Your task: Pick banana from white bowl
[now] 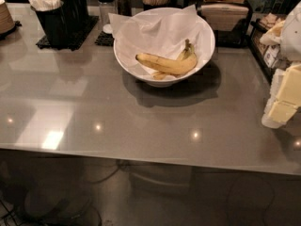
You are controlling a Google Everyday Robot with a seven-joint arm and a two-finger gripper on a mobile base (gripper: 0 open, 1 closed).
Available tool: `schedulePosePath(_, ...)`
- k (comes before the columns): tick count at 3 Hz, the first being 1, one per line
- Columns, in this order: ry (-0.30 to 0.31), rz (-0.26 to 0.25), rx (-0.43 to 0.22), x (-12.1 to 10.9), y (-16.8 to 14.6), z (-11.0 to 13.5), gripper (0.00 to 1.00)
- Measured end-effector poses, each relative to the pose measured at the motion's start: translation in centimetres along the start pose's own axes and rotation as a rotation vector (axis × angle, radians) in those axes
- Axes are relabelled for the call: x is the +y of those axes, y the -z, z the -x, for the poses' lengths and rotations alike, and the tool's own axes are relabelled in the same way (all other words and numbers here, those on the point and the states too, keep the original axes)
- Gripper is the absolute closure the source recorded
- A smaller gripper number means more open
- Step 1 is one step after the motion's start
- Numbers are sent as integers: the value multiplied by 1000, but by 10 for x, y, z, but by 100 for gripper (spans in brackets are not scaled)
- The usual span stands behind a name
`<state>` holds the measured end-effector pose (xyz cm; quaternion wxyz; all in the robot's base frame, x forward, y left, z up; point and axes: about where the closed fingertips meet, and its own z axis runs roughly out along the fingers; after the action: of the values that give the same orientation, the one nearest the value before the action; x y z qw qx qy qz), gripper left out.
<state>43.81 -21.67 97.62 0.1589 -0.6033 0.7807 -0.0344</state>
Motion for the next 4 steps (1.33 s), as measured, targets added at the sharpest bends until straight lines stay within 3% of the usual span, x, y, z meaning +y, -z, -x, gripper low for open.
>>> schedulePosePath(1,0,-1,-1,0,0,0,0)
schedulePosePath(2,12,-4,-102,-16,-4,24,0)
schedulePosePath(3,32,43,-261,-48,-15,69,0)
schedulePosePath(4,75,93,-358,-74,-23,118,0)
